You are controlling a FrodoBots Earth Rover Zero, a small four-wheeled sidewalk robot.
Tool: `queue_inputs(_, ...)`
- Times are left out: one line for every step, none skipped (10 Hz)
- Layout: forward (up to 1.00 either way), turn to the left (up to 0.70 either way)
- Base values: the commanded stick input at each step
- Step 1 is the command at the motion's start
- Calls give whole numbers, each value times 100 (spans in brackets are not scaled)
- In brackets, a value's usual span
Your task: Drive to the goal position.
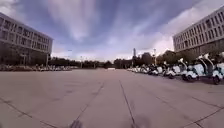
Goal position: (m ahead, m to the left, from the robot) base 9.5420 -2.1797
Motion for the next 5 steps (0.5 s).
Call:
queue_inputs(100, 0)
queue_inputs(100, 0)
queue_inputs(100, 0)
queue_inputs(100, 0)
queue_inputs(100, 0)
